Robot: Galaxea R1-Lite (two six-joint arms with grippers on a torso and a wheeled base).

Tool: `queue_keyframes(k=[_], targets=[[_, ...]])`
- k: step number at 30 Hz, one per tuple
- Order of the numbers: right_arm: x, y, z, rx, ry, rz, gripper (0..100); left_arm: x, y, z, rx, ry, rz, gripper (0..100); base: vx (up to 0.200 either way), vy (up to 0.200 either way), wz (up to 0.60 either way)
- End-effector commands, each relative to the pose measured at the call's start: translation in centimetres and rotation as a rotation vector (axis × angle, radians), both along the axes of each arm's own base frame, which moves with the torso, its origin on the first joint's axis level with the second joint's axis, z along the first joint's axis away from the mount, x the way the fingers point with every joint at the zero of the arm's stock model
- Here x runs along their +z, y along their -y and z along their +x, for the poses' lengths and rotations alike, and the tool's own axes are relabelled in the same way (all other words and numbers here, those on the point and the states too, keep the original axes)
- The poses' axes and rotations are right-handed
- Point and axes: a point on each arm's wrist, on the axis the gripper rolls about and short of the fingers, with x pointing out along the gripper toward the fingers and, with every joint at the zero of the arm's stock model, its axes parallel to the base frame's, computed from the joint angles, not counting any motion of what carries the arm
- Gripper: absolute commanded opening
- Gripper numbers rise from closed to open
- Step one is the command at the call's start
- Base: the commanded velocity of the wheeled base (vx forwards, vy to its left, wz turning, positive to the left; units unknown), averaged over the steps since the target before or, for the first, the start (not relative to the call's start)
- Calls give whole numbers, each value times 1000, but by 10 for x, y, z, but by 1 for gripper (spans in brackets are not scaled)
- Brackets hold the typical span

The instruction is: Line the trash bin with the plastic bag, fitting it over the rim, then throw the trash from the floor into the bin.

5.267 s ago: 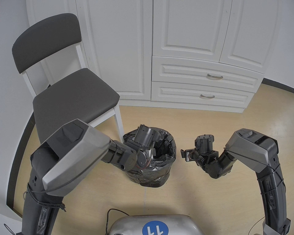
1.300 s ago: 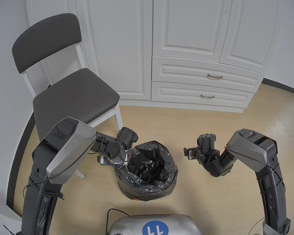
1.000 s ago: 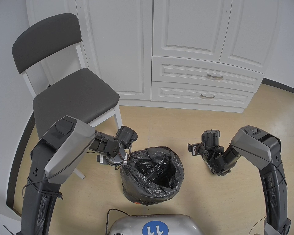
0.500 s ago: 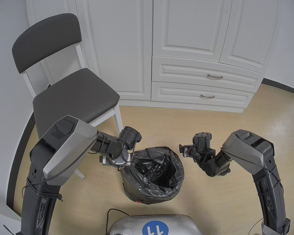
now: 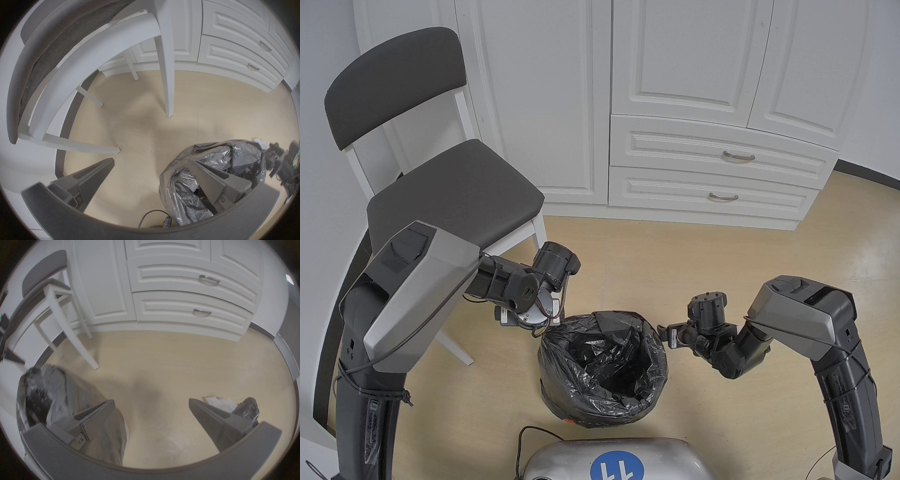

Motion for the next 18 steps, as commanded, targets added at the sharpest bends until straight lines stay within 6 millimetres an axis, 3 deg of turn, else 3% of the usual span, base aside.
queue_keyframes(k=[1, 9, 10, 12, 18], targets=[[27, 17, -24, 117, -31, -9, 100, 13, -16, 5, 31, 21, -5, 100, 0, 0, 0], [33, 23, -22, 117, 14, -3, 100, 0, -17, 4, 15, -16, 24, 100, 0, 0, 0], [34, 24, -18, 107, 26, -1, 100, -14, -15, 5, 2, -47, 44, 100, 0, 0, 0], [35, 25, -16, 103, 32, 0, 100, -24, -14, 7, -1, -63, 55, 100, 0, 0, 0], [36, 26, -15, 99, 35, 2, 100, -39, -18, 15, 10, -79, 55, 100, 0, 0, 0]])
